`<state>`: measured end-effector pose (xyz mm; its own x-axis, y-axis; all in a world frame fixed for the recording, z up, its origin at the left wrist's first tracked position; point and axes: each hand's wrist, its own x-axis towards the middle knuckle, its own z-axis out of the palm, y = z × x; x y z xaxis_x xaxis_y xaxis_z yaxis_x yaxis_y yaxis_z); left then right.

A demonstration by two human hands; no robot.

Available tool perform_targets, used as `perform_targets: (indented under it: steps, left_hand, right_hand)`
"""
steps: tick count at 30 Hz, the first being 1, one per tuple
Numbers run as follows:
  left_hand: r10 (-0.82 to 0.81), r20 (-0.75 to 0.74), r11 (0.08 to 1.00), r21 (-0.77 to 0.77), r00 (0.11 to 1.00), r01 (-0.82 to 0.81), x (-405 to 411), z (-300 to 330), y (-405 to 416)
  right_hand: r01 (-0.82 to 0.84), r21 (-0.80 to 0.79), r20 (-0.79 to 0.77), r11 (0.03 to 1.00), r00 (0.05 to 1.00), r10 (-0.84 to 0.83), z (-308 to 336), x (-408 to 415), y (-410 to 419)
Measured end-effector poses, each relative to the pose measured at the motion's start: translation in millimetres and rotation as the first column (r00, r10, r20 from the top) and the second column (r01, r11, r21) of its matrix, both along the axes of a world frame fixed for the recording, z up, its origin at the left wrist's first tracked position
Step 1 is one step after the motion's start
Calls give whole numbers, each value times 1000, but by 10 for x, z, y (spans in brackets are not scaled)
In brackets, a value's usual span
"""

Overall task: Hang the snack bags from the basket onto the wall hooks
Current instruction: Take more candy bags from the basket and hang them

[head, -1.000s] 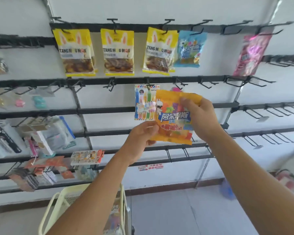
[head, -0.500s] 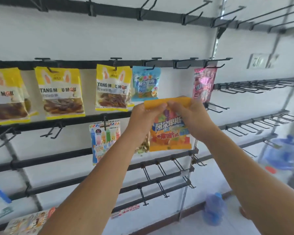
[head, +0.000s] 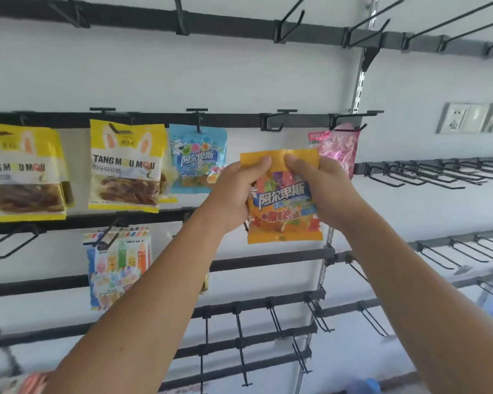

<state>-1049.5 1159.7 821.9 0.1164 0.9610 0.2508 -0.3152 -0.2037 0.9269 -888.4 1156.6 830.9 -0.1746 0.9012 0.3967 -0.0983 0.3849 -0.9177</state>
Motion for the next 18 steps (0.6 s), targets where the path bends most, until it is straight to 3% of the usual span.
perform_targets:
  steps: [3, 8, 18]
  left_hand:
    - [159, -45, 987, -5, 986, -159, 222, 38, 193]
    - [386, -136, 920, 120, 912, -372, 420, 140, 411]
    - [487, -83, 870, 130, 870, -475, 381, 378, 666]
  right_hand:
    - [-17, -25, 7, 1000, 1000, 17, 28, 244, 312]
    - [-53, 25, 19, 998, 998, 53, 72, 403, 622]
    - [-27, 111, 34, 993, 999, 23, 299, 279, 976]
